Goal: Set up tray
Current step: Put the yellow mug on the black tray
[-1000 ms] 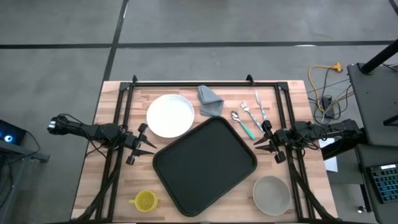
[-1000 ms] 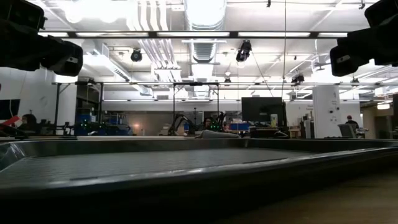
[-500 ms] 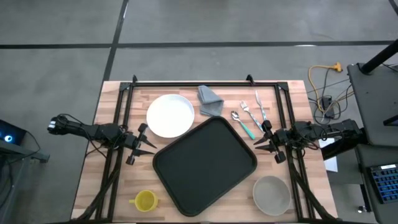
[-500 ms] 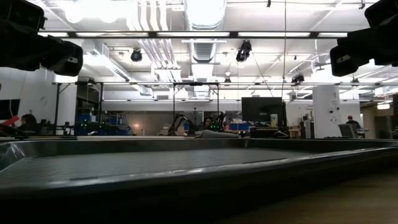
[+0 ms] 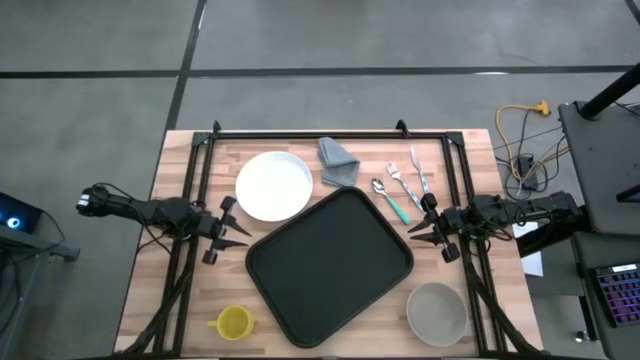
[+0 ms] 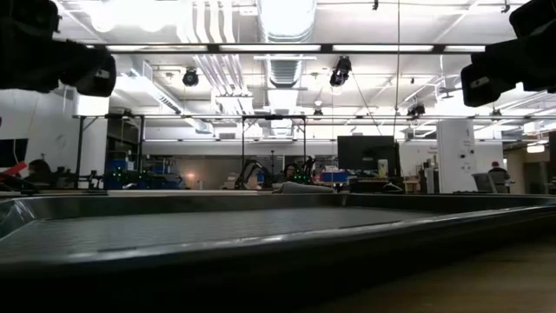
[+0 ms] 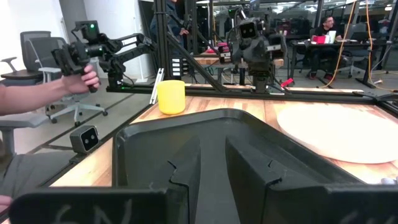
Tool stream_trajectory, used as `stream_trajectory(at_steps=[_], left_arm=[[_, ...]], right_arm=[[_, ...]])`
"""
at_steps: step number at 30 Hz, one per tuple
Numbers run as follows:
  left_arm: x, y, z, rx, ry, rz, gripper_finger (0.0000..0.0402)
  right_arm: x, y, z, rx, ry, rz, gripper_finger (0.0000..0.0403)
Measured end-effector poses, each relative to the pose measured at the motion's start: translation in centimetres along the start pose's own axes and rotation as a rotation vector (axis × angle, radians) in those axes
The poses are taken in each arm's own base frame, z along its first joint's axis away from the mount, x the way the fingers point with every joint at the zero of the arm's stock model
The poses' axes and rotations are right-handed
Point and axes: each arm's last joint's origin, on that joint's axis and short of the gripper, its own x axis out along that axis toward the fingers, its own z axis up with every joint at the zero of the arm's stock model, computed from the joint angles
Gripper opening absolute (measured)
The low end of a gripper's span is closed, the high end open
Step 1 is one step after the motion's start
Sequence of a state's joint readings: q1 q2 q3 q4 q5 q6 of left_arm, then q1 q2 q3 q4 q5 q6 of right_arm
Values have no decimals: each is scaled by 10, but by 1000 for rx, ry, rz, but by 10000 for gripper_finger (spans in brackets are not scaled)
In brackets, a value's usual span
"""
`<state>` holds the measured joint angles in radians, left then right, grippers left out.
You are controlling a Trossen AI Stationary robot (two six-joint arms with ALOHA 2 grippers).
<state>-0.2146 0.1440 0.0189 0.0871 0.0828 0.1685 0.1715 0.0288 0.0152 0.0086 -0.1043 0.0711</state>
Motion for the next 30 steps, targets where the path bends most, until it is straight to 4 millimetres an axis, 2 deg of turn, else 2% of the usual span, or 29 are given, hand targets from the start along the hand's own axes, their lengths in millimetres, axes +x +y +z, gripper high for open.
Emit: stream_trajectory(at_steps=[21,26,30], left_arm=[[-11,7,44,-47,-473,64,104],[-12,7,46,-143,-497,42,104],[-12,7,47,-155,-510,39,104]], right_arm=[[0,0,0,0,1,0,68],[0,0,0,0,0,0,68],[0,0,0,0,0,1,68]])
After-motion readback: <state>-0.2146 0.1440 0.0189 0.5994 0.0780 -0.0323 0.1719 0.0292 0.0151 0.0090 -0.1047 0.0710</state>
